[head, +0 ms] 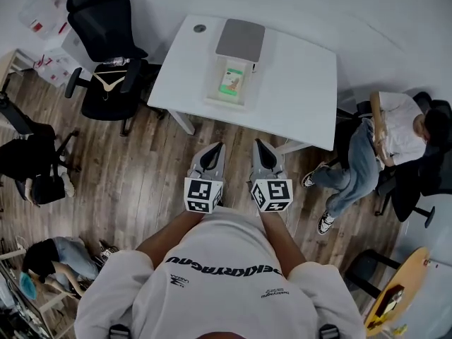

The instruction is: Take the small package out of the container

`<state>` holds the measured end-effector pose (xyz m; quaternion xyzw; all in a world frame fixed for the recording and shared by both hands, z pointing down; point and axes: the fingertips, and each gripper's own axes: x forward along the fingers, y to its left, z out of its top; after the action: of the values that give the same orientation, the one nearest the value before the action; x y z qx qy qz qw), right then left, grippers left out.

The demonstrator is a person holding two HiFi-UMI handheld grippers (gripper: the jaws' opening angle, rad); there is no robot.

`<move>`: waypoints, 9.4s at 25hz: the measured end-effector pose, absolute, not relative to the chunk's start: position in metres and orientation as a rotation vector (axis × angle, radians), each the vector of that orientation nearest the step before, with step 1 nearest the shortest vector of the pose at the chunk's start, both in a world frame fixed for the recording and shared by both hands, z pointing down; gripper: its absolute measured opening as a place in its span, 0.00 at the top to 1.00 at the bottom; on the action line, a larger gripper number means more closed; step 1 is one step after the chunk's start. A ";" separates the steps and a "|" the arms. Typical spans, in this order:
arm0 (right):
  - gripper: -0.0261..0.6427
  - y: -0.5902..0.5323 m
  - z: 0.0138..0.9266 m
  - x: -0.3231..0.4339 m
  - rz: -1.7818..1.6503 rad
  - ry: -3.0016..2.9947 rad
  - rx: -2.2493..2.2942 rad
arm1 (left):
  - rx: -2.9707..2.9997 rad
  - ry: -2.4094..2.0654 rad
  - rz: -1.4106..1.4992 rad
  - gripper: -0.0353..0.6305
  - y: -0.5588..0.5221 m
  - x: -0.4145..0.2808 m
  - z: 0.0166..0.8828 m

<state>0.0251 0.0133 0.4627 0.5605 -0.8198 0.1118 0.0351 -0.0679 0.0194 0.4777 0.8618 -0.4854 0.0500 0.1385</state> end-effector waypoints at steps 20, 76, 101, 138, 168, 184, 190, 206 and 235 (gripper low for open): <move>0.96 -0.062 0.465 0.014 0.344 -2.410 1.836 | 2.553 -1.272 0.147 0.94 -0.066 -0.072 0.483; 0.96 -0.161 0.527 0.064 0.538 -2.390 1.766 | 2.341 -1.407 0.412 0.95 -0.201 -0.034 0.557; 0.96 -0.177 0.553 0.067 0.621 -2.371 1.726 | 2.177 -1.397 0.595 0.87 -0.252 -0.029 0.616; 0.96 -0.178 0.573 0.076 0.688 -2.338 1.710 | 1.968 -1.300 0.880 0.45 -0.289 -0.020 0.687; 0.96 -0.180 0.581 0.079 0.703 -2.316 1.718 | 1.853 -1.268 0.992 0.42 -0.302 -0.020 0.724; 0.96 -0.174 0.579 0.083 0.700 -2.309 1.730 | 1.832 -1.269 0.967 0.41 -0.300 -0.021 0.722; 0.96 -0.171 0.575 0.083 0.687 -2.307 1.738 | 1.842 -1.279 0.946 0.41 -0.296 -0.023 0.714; 0.96 -0.158 0.559 0.080 0.631 -2.315 1.774 | 1.910 -1.303 0.857 0.41 -0.285 -0.025 0.681; 0.96 -0.126 0.517 0.067 0.498 -2.322 1.846 | 2.065 -1.314 0.648 0.41 -0.233 -0.037 0.602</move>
<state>0.0668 -0.1259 0.5168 0.6124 -0.7702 0.1652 0.0669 -0.0369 -0.2333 0.6017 0.7780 -0.4951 0.2442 0.3001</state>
